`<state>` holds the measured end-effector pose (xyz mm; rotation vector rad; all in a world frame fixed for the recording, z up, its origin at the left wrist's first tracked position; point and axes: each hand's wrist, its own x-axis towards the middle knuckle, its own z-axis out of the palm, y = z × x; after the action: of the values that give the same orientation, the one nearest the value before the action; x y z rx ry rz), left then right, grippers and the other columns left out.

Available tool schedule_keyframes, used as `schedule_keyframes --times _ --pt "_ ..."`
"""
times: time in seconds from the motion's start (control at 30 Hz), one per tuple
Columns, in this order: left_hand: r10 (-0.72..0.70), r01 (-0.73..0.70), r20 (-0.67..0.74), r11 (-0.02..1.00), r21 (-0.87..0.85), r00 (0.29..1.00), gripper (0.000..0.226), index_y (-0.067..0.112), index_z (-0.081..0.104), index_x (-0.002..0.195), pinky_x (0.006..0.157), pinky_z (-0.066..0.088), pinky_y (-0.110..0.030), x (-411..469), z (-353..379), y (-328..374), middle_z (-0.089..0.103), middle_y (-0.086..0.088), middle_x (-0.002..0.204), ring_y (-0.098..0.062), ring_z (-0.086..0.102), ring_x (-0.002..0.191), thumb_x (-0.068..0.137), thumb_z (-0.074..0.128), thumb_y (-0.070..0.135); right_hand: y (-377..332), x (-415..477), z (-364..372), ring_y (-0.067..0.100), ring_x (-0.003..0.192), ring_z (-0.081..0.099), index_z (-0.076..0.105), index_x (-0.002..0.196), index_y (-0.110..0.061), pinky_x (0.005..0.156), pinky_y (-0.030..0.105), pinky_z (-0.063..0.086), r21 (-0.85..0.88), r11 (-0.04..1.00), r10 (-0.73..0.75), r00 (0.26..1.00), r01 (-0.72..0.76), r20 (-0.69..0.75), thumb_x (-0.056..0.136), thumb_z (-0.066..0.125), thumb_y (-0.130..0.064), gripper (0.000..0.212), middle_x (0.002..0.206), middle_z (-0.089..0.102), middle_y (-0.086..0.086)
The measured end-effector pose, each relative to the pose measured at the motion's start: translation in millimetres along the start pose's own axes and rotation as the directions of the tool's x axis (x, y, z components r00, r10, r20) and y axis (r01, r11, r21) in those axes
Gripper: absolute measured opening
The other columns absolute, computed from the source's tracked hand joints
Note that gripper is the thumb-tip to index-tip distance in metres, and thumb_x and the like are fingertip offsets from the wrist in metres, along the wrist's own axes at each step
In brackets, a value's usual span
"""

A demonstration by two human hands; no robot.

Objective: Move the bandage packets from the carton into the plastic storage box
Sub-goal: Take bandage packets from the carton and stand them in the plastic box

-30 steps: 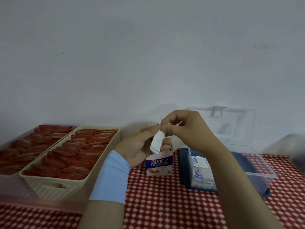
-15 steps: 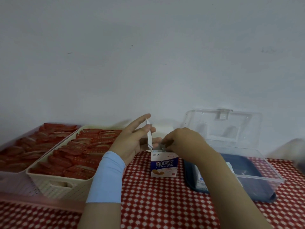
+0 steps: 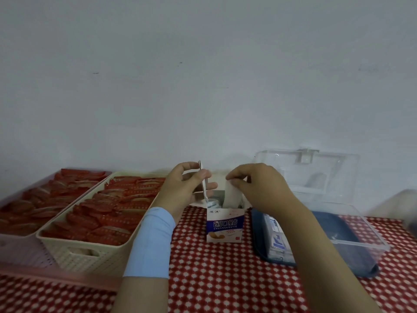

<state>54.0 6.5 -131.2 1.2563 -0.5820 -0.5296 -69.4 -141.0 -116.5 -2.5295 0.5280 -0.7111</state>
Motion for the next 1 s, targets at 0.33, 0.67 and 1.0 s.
schedule_keyframes --times 0.33,0.67,1.0 --pt "-0.065 0.101 0.195 0.979 -0.179 0.979 0.035 -0.002 0.055 0.121 0.072 0.06 -0.039 -5 8 6 0.072 -0.015 0.111 -0.027 0.072 0.091 0.094 0.06 0.018 -12 -7 -28 0.001 0.09 0.066 0.076 0.091 -0.032 0.081 0.012 0.05 0.505 0.843 -0.12 0.98 0.186 -0.16 0.091 0.069 -0.01 0.023 0.091 0.075 -0.016" --pt "-0.113 0.255 0.413 0.917 -0.307 0.904 0.033 0.005 0.074 0.104 0.079 0.061 -0.039 -7 32 -8 0.073 -0.019 0.104 -0.027 0.073 0.093 0.088 0.055 0.026 -21 -9 -7 0.006 0.064 0.065 0.076 0.094 -0.03 0.055 0.025 0.056 0.636 0.763 0.017 0.98 0.115 -0.199 0.092 0.068 -0.011 0.02 0.083 0.071 -0.009" --pt "-0.114 0.207 0.3 0.931 -0.302 0.947 0.04 0.0 0.063 0.121 0.071 0.061 -0.034 -4 29 -6 0.067 -0.017 0.103 -0.022 0.071 0.087 0.094 0.056 0.029 -21 -13 -14 -0.002 0.101 0.061 0.065 0.074 -0.026 0.08 0.016 0.043 0.392 0.91 -0.106 0.99 0.135 -0.096 0.078 0.08 -0.044 0.024 0.106 0.064 -0.021"
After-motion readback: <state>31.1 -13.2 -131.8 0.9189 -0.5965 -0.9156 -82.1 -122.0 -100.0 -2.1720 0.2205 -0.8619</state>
